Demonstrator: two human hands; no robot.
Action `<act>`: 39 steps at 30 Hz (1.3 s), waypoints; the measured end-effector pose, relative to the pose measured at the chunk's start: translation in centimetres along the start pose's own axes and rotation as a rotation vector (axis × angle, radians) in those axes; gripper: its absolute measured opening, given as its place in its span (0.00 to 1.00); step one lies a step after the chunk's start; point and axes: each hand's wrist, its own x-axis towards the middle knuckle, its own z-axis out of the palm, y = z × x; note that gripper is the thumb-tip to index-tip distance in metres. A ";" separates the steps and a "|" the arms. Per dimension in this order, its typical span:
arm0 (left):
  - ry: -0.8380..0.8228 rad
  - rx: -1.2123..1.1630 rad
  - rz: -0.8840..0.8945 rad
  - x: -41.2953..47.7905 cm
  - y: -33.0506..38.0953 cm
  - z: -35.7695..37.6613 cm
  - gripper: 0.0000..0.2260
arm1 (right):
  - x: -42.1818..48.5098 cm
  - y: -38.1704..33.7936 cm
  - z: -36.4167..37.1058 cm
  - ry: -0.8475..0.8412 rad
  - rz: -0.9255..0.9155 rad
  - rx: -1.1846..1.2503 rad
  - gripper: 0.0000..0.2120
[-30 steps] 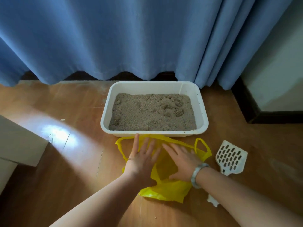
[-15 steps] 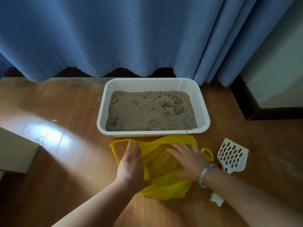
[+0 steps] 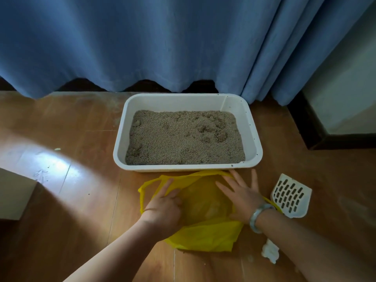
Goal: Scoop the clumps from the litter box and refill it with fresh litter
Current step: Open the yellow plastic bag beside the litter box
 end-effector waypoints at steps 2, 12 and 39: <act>0.076 -0.036 -0.043 -0.1 -0.4 0.4 0.18 | -0.4 0.0 0.4 0.057 0.088 -0.024 0.41; 0.206 0.064 0.014 1.3 0.4 2.1 0.07 | -0.2 -2.5 -0.1 0.355 -0.169 0.226 0.21; -0.106 -0.545 -0.226 -1.6 1.0 2.2 0.46 | -2.2 -0.3 -0.6 -0.023 -0.100 0.144 0.47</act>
